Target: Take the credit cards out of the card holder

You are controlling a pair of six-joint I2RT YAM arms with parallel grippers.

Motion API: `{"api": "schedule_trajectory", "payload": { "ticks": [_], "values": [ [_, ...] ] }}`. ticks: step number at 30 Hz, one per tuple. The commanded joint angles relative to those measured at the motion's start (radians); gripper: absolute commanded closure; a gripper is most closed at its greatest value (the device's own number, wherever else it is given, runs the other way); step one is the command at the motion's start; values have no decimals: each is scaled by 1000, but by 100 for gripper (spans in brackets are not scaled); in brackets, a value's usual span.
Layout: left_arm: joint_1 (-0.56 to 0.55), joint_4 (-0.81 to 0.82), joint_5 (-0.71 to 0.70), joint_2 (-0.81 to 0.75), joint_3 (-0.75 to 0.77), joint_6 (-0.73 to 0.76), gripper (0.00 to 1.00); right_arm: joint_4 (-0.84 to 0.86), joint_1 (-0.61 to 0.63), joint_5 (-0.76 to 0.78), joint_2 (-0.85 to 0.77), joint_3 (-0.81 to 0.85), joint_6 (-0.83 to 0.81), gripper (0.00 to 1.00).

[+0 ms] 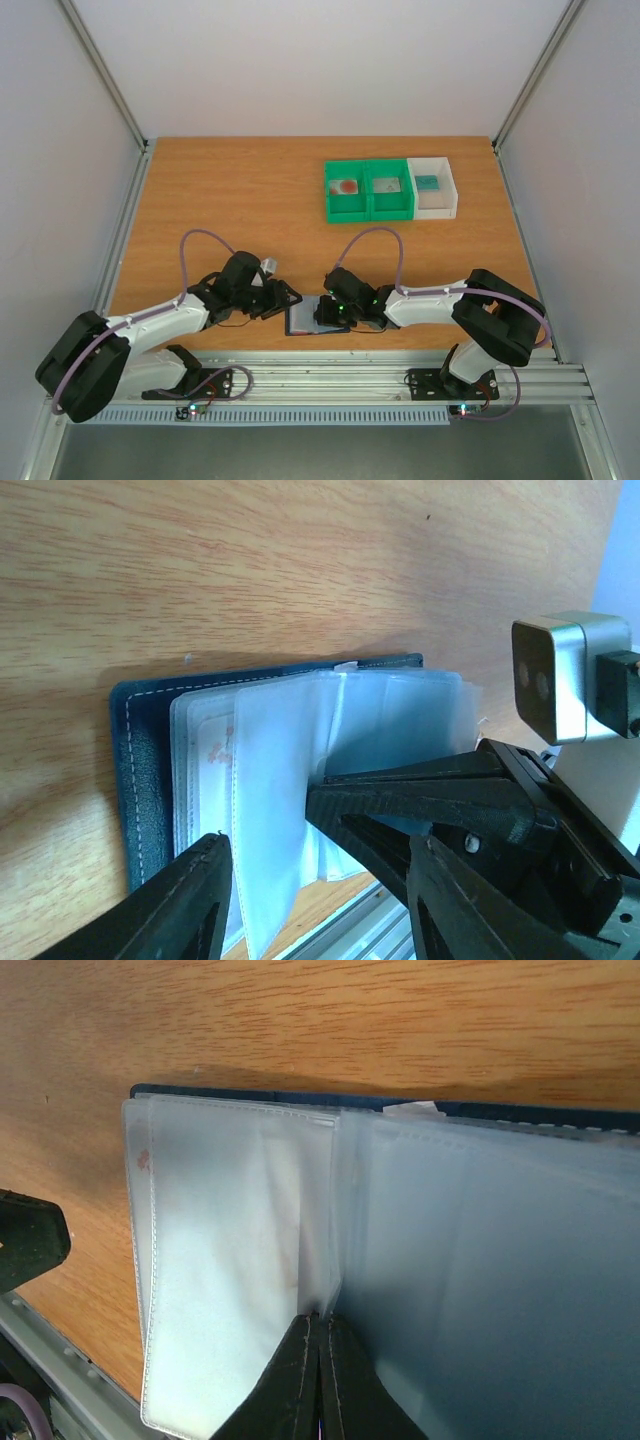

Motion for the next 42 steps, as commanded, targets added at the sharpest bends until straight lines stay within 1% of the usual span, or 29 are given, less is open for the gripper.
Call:
{"api": "schedule_trajectory", "payload": {
  "ticks": [1, 4, 11, 26, 27, 32, 37, 42],
  "values": [
    [3, 50, 10, 11, -3, 4, 50, -55, 4, 57, 30, -33, 13, 99],
    [3, 109, 36, 42, -10, -5, 49, -55, 4, 57, 31, -33, 13, 99],
    [2, 190, 67, 109, -12, -8, 48, -55, 4, 58, 30, -34, 11, 99],
    [-5, 247, 68, 202, -28, -62, 49, -55, 4, 63, 25, -40, 12, 99],
    [-9, 248, 70, 206, -28, -67, 49, -34, 4, 63, 24, -40, 12, 99],
    [-28, 318, 102, 224, -30, -123, 49, -20, 4, 64, 24, -46, 16, 99],
    [-33, 270, 83, 186, -21, -130, 49, -20, 4, 70, 16, -47, 12, 99],
    [-34, 141, 34, 100, -11, -91, 45, -17, 4, 72, 17, -56, 17, 99]
  ]
}}
